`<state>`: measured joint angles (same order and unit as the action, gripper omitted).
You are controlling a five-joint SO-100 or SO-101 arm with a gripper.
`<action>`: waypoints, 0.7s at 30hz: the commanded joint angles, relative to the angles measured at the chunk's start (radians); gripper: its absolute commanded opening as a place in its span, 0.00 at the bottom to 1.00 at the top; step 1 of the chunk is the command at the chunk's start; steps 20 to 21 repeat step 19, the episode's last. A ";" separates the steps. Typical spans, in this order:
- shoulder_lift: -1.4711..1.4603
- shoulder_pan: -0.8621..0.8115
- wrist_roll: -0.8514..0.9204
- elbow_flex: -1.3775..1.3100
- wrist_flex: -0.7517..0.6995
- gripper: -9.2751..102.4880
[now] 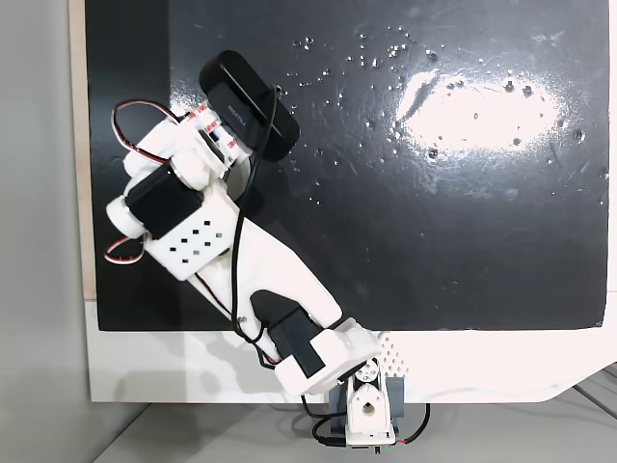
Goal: Grasp a cube and put it in the cup.
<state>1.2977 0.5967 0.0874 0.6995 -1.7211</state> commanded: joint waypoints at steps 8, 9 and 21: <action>0.026 0.008 0.009 -0.009 -0.021 0.30; 0.026 0.008 0.009 -0.009 -0.021 0.30; 0.028 0.008 0.011 0.000 -0.021 0.30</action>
